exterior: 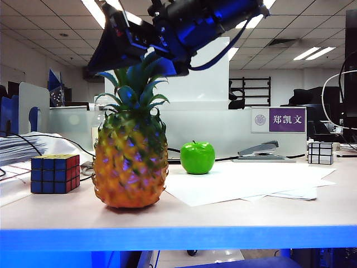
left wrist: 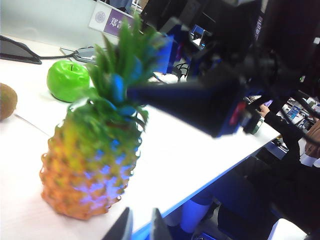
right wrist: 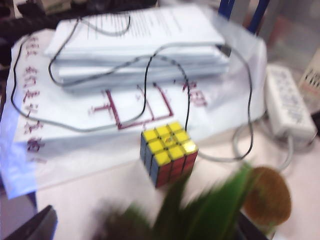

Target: Arrange all the fruits from large to small from left to right in a row.

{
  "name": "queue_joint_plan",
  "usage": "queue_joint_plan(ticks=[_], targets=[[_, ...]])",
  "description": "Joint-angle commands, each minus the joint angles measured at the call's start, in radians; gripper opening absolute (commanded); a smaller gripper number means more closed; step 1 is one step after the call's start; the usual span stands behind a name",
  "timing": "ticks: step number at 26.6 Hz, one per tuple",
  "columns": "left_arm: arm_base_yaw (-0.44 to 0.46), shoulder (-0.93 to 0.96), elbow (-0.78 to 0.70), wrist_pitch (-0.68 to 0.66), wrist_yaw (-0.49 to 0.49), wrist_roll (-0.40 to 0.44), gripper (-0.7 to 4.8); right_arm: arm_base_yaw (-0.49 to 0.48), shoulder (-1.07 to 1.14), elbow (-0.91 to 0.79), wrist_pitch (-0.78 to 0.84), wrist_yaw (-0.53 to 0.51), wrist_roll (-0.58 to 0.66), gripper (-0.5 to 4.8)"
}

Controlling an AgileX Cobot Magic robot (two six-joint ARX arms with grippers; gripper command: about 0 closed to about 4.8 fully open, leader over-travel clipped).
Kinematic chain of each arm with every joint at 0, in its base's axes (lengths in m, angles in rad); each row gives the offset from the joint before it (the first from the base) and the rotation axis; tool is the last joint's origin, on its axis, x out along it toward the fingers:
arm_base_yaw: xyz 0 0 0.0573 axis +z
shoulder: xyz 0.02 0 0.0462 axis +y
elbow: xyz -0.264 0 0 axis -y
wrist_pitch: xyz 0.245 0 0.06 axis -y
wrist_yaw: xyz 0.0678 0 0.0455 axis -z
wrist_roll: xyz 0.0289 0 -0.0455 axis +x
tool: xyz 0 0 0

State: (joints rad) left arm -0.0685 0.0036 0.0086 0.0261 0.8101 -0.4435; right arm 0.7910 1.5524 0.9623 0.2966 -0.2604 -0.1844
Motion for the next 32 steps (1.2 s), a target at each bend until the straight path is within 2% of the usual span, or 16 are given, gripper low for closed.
queue_joint_plan(ticks=[1, 6, 11, 14, 17, 19, 24, 26, 29, 32], targets=[[0.002, -0.002, 0.003, 0.013, 0.006, -0.002, 0.60, 0.000, -0.021, 0.003, 0.097, 0.009, 0.000, 4.79], [0.002, -0.002, 0.003, 0.013, 0.006, -0.002, 0.60, -0.016, -0.045, 0.008, 0.214, 0.036, 0.000, 4.79], [0.002, -0.002, 0.003, 0.013, 0.006, -0.002, 0.61, -0.091, -0.057, 0.117, 0.201, 0.060, 0.002, 4.79], [0.002, -0.002, 0.003, 0.013, 0.003, -0.002, 0.62, -0.198, -0.005, 0.295, 0.105, 0.048, 0.008, 4.79], [0.003, -0.002, 0.003, 0.013, -0.003, -0.002, 0.62, -0.289, 0.132, 0.523, -0.087, -0.037, 0.008, 4.79], [0.003, -0.002, 0.003, 0.013, -0.003, -0.002, 0.62, -0.314, 0.250, 0.673, -0.206, -0.091, 0.014, 4.79], [0.003, -0.002, 0.003, 0.013, -0.002, -0.002, 0.63, -0.325, 0.453, 0.887, -0.415, -0.156, 0.030, 4.79], [0.003, -0.002, 0.003, 0.010, -0.002, -0.003, 0.87, -0.325, 0.528, 0.952, -0.485, -0.219, 0.027, 4.79], [0.003, -0.002, 0.002, -0.014, 0.006, -0.003, 0.89, -0.325, 0.652, 1.069, -0.587, -0.303, 0.027, 4.79], [0.003, -0.002, 0.002, -0.017, 0.002, -0.003, 0.89, -0.324, 0.729, 1.102, -0.578, -0.318, 0.027, 4.79]])
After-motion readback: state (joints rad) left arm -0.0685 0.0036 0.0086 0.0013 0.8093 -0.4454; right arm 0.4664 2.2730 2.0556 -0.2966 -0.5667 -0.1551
